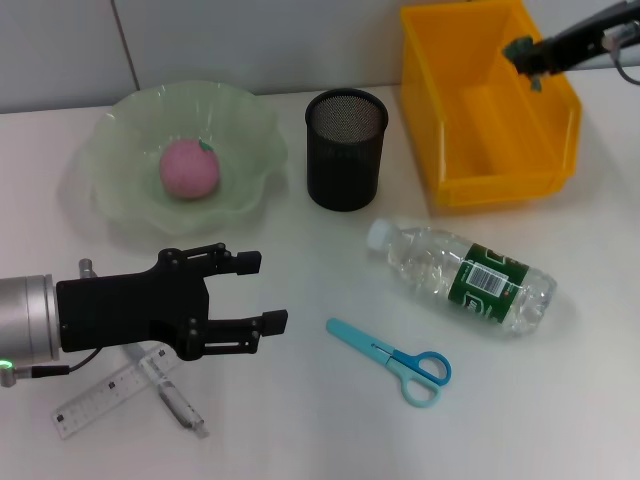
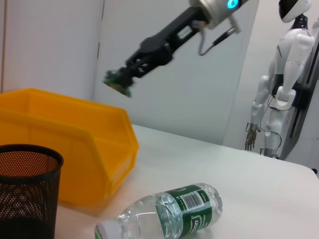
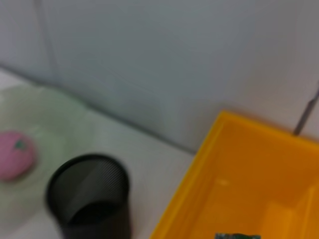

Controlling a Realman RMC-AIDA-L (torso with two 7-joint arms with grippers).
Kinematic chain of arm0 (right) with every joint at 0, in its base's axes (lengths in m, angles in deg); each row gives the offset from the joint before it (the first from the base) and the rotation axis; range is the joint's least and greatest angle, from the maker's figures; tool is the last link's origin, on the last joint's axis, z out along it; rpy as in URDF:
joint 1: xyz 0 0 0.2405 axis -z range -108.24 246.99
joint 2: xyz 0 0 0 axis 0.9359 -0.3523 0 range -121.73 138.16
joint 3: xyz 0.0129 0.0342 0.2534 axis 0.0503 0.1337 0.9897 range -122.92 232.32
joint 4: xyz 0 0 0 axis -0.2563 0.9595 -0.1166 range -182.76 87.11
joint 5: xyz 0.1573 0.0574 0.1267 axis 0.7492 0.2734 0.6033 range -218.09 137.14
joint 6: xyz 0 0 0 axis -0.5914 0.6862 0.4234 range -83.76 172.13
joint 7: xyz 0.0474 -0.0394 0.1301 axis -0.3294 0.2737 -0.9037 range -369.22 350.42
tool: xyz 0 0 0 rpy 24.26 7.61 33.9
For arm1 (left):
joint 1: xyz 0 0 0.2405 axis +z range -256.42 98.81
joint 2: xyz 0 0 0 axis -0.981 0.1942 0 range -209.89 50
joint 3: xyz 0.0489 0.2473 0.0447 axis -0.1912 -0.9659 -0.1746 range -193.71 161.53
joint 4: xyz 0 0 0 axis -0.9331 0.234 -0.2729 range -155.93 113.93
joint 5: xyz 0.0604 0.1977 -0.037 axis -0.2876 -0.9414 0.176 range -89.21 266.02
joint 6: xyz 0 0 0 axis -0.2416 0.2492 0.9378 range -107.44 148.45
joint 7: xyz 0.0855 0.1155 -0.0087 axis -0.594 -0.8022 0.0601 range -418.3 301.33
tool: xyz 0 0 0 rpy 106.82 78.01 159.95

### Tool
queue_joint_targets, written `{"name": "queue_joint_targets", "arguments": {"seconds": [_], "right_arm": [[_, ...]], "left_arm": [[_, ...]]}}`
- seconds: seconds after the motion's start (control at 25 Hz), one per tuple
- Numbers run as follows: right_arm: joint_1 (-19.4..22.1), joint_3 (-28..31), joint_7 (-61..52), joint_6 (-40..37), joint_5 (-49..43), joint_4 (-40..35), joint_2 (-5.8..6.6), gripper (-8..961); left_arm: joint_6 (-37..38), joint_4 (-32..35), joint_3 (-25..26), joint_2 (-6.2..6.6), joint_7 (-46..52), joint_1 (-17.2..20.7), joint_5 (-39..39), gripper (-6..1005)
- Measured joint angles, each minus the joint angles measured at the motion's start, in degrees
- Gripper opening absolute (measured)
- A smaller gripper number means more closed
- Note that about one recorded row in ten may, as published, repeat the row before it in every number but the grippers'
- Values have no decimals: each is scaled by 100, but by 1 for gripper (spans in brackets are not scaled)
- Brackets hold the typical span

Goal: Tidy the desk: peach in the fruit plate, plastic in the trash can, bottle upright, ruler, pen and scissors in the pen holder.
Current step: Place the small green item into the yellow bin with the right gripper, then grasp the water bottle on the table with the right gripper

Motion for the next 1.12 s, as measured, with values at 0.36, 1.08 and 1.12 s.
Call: {"name": "queue_joint_targets", "arguments": {"seconds": [0.36,1.08,1.12], "right_arm": [[-179,-495,245,1945,11,1501,12,296],[-91,-607,225,2573,430,1804,-18,750],[-89,-606,225,2574,439,1799,-18,757]], "left_arm": [[21,-15,35,-3,-2,32,15,813],[38,-46,57,4,-66,37,11,813],[40,-46,57,3,-66,38,11,813]]}}
